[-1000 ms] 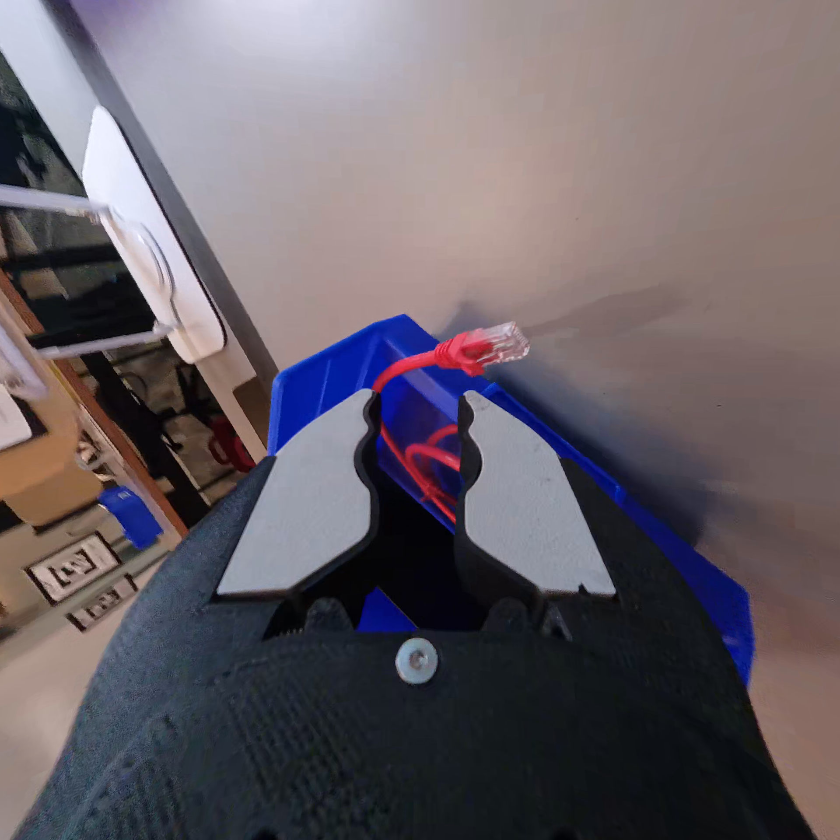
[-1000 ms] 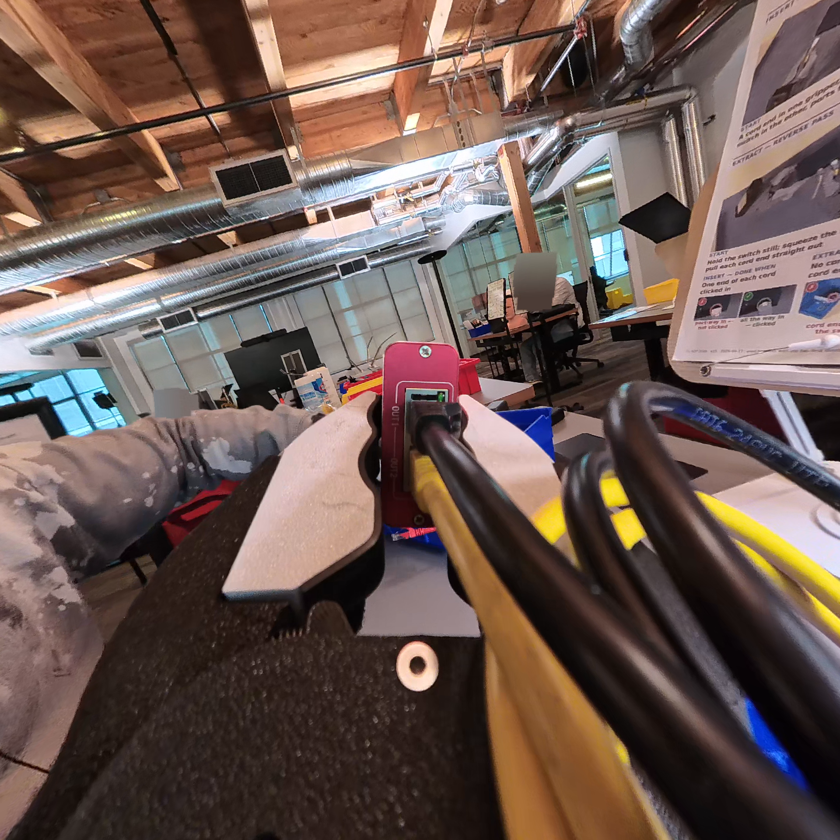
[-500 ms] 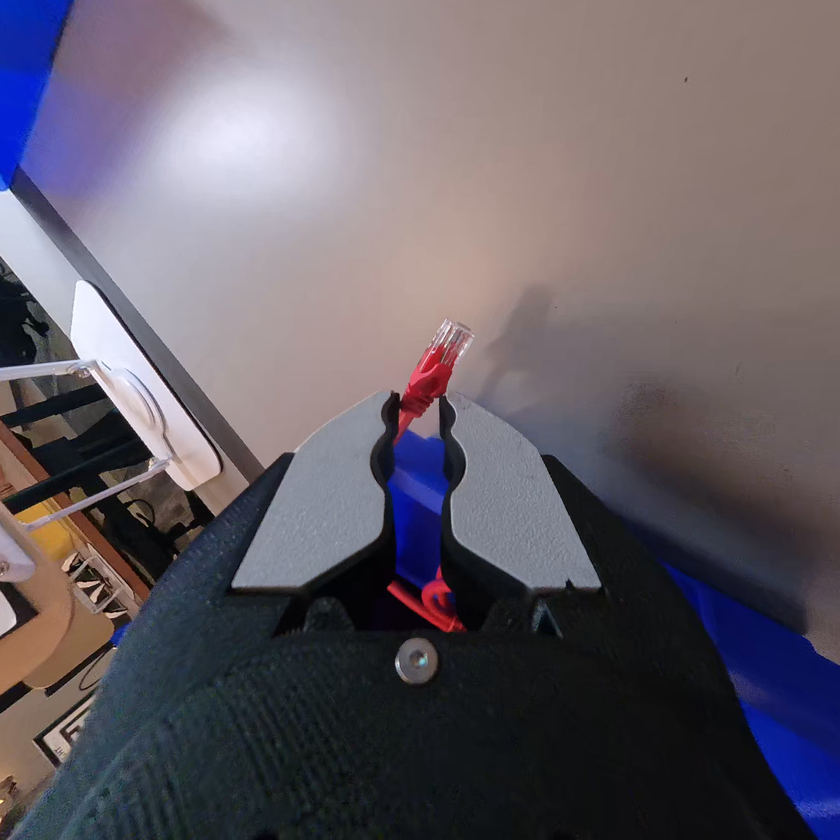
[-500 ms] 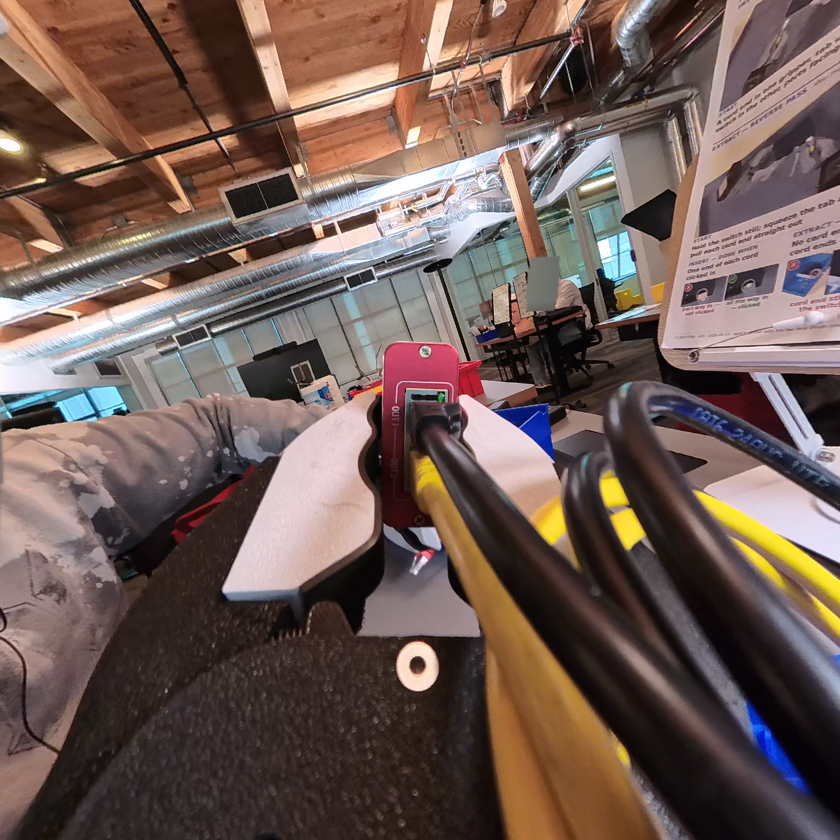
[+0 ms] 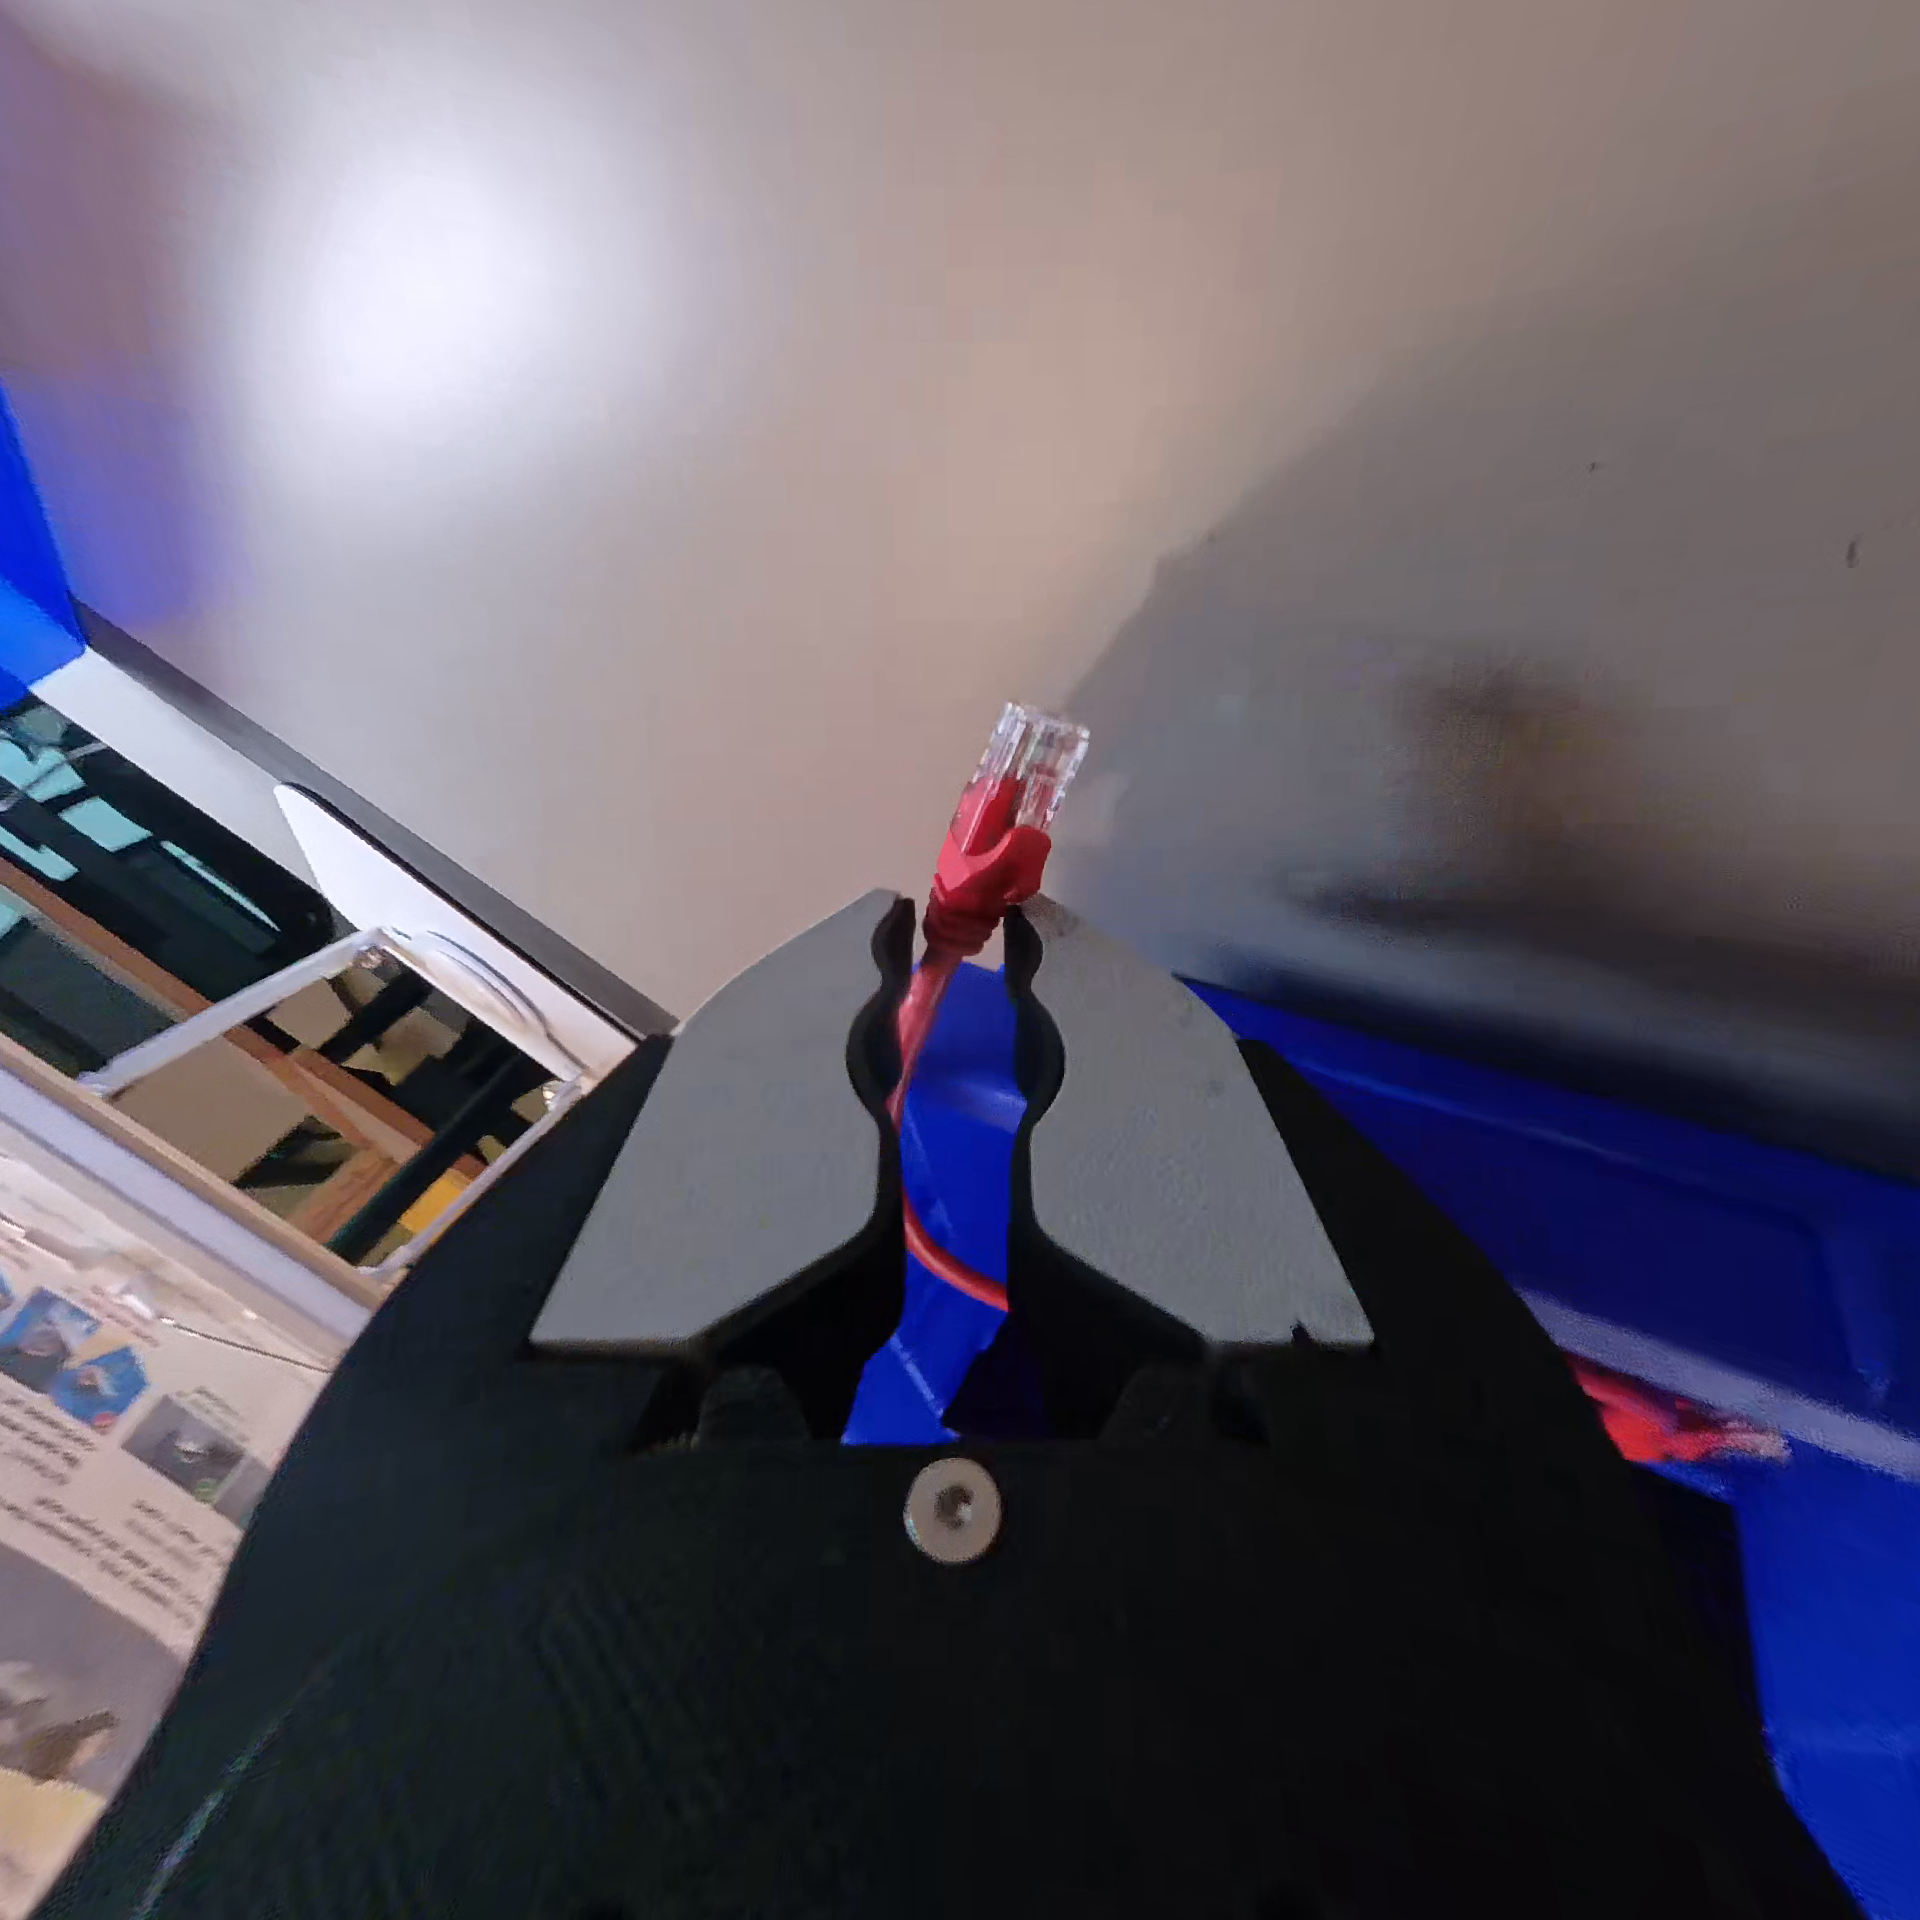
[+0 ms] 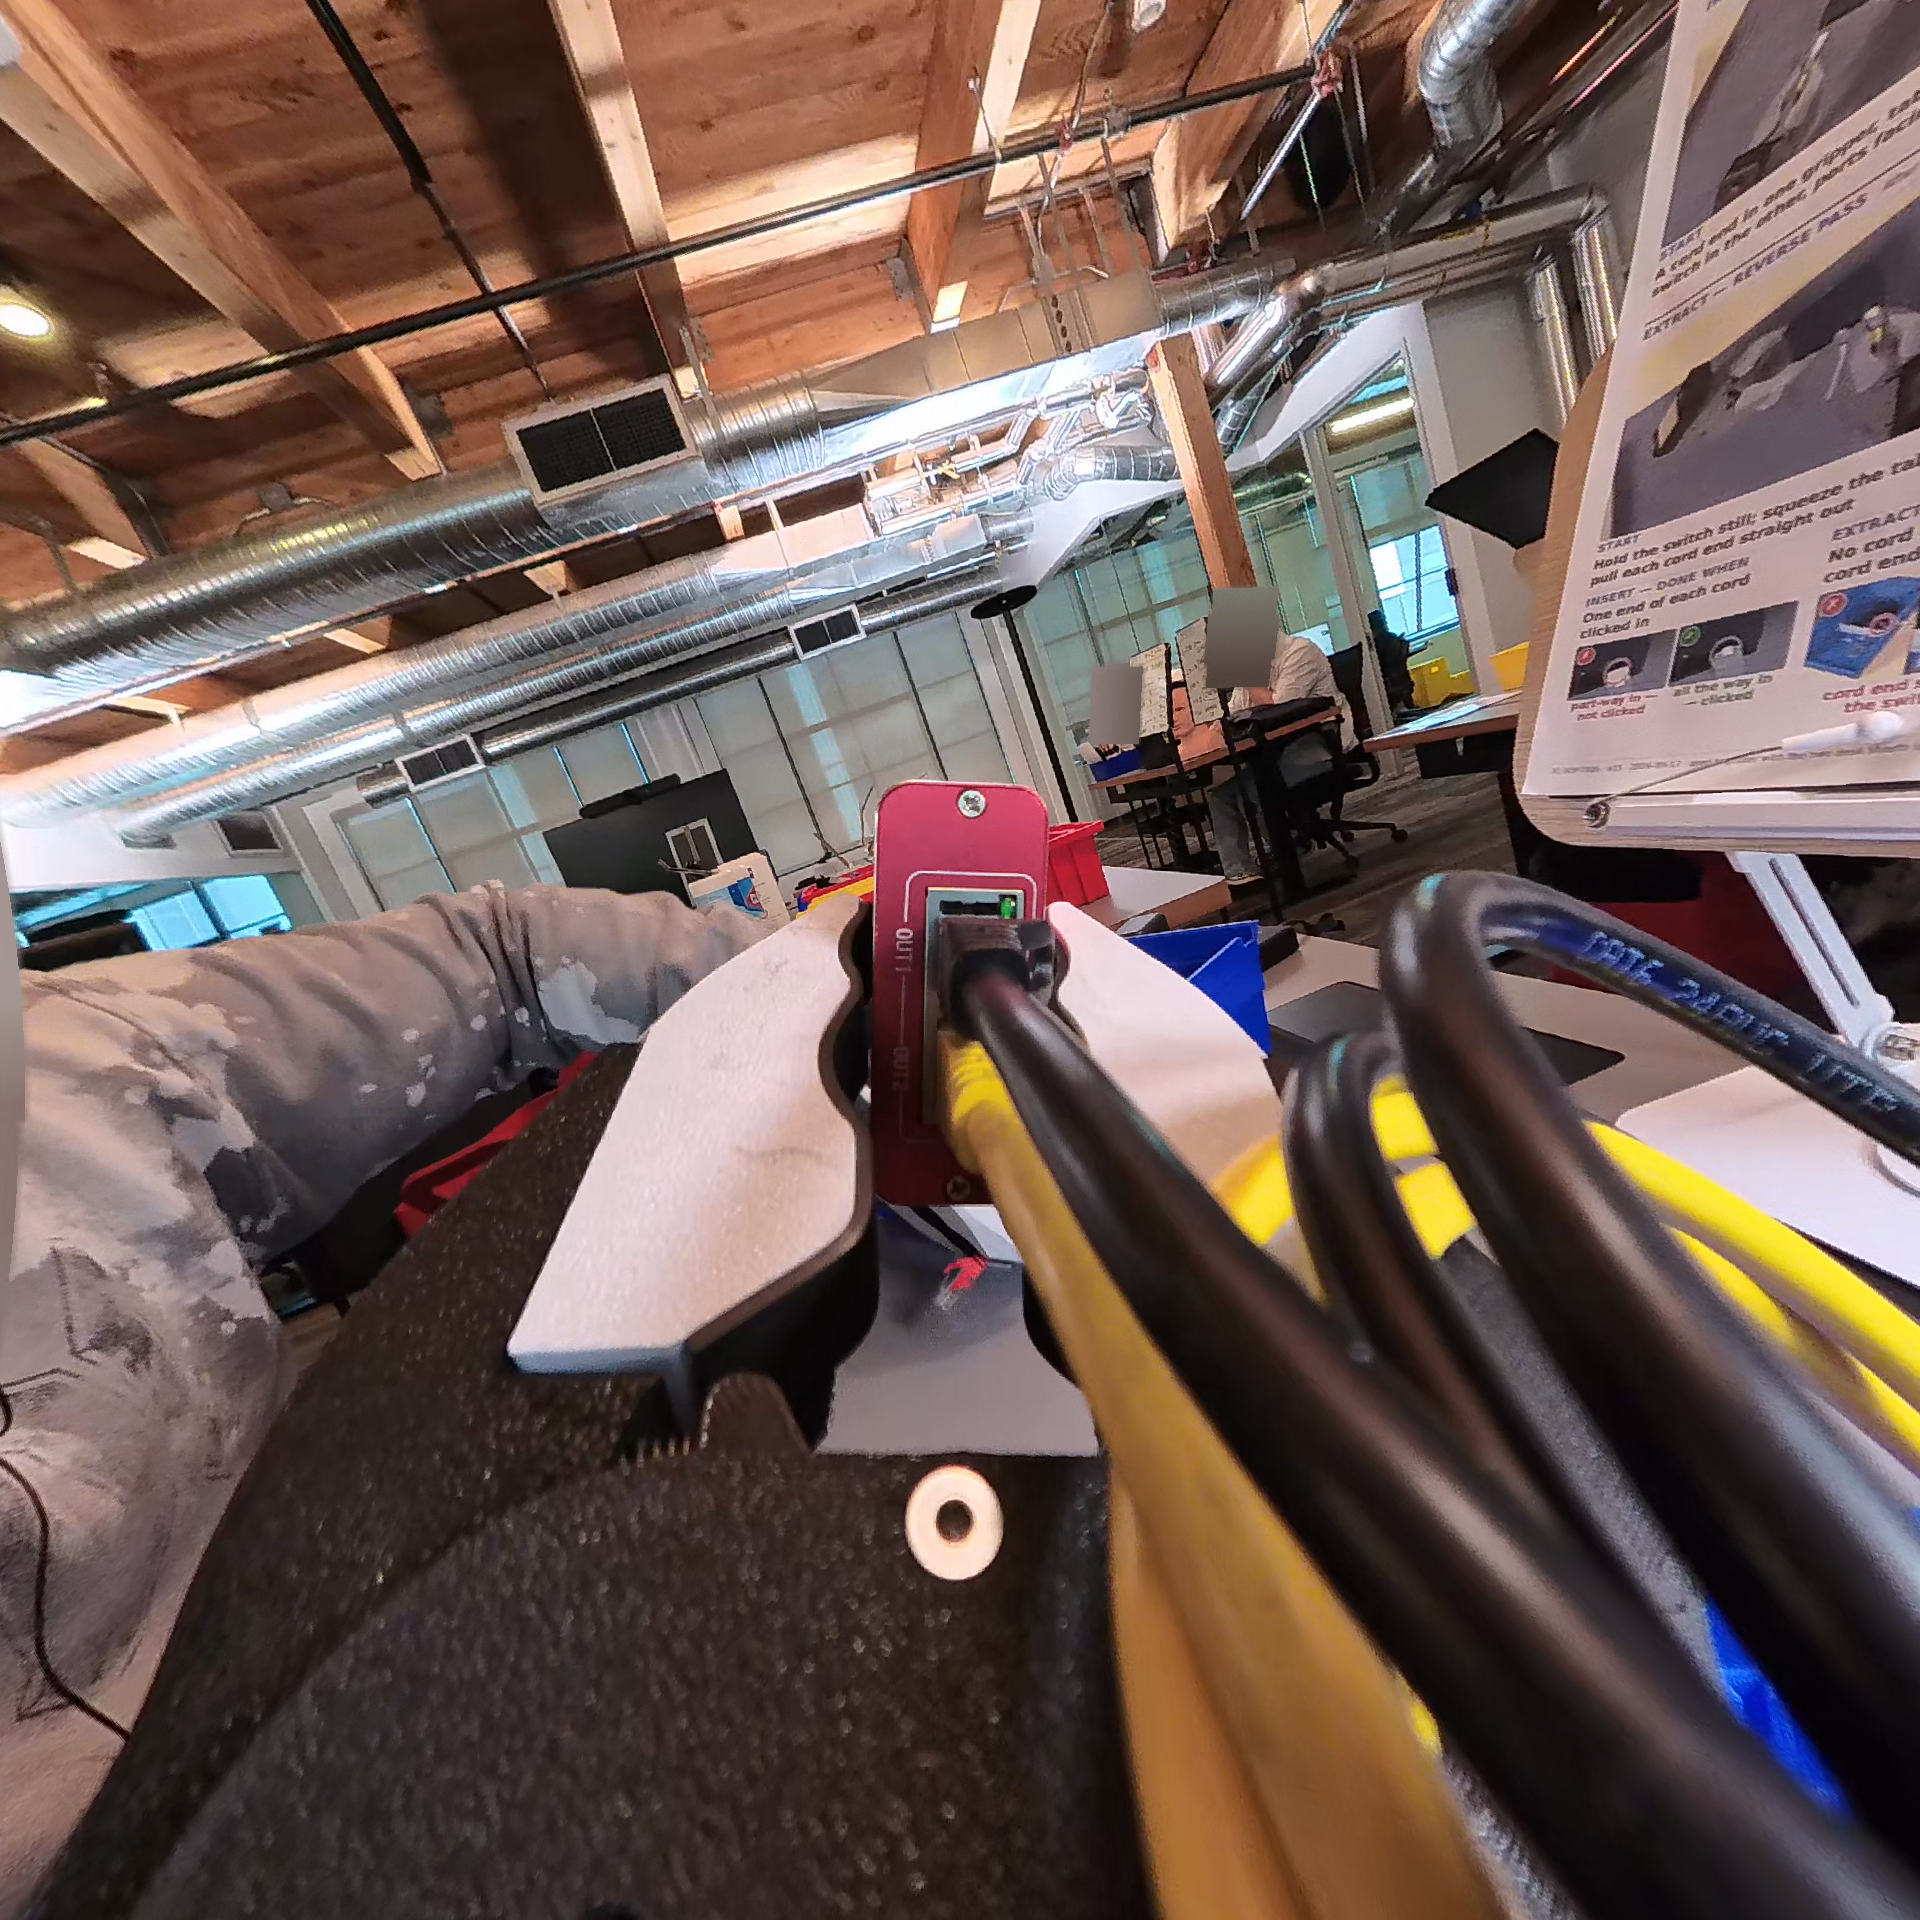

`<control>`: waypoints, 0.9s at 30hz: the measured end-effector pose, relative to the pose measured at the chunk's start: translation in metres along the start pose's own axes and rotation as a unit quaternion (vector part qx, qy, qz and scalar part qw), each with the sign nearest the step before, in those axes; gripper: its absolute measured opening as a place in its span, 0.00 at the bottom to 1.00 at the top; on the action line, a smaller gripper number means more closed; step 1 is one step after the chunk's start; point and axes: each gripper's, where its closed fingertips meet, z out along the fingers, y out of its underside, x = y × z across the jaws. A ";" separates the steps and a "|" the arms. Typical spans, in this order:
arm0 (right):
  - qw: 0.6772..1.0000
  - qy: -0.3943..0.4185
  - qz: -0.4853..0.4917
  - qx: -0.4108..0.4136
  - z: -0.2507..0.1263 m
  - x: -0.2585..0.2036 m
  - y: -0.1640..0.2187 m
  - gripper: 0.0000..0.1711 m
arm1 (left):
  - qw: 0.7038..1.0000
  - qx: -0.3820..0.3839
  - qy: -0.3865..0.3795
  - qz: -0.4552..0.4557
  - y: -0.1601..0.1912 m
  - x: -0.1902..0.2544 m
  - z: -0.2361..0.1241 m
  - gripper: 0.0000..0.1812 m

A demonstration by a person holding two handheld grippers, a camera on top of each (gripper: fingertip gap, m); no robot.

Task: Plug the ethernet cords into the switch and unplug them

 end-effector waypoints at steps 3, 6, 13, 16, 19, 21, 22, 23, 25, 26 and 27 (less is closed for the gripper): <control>1.000 0.000 -0.001 0.000 0.000 0.000 0.000 0.17 | 1.000 0.005 0.001 0.020 -0.002 0.000 -0.004 0.09; 1.000 0.000 -0.003 0.000 -0.001 0.000 -0.001 0.17 | 1.000 0.018 -0.001 0.024 -0.005 -0.001 -0.009 0.09; 1.000 0.002 0.002 0.004 -0.003 0.003 -0.001 0.17 | 0.999 0.036 -0.010 -0.006 -0.006 0.001 -0.017 0.10; 1.000 0.002 0.005 0.001 -0.002 0.005 0.002 0.17 | 0.999 0.040 -0.014 -0.009 -0.010 0.003 -0.016 0.10; 1.000 0.002 0.003 -0.004 -0.001 0.004 0.005 0.17 | 0.999 0.039 -0.014 0.001 -0.011 0.007 -0.016 0.11; 1.000 0.002 0.004 -0.006 0.000 0.005 0.006 0.17 | 0.999 0.038 -0.011 0.010 -0.011 0.010 -0.016 0.11; 1.000 0.002 0.004 -0.006 0.000 0.005 0.007 0.17 | 0.999 0.036 -0.010 0.015 -0.011 0.011 -0.017 0.11; 1.000 0.002 0.005 -0.007 0.001 0.005 0.008 0.17 | 0.999 0.035 -0.008 0.021 -0.011 0.012 -0.018 0.11; 1.000 0.002 0.007 -0.008 0.001 0.006 0.008 0.17 | 0.999 0.032 -0.002 0.033 -0.012 0.012 -0.021 0.11; 1.000 0.002 0.007 -0.008 0.000 0.006 0.009 0.17 | 0.999 0.032 0.001 0.036 -0.012 0.012 -0.022 0.11; 1.000 0.002 0.007 -0.007 0.000 0.007 0.009 0.17 | 0.999 0.034 0.003 0.035 -0.013 0.012 -0.024 0.10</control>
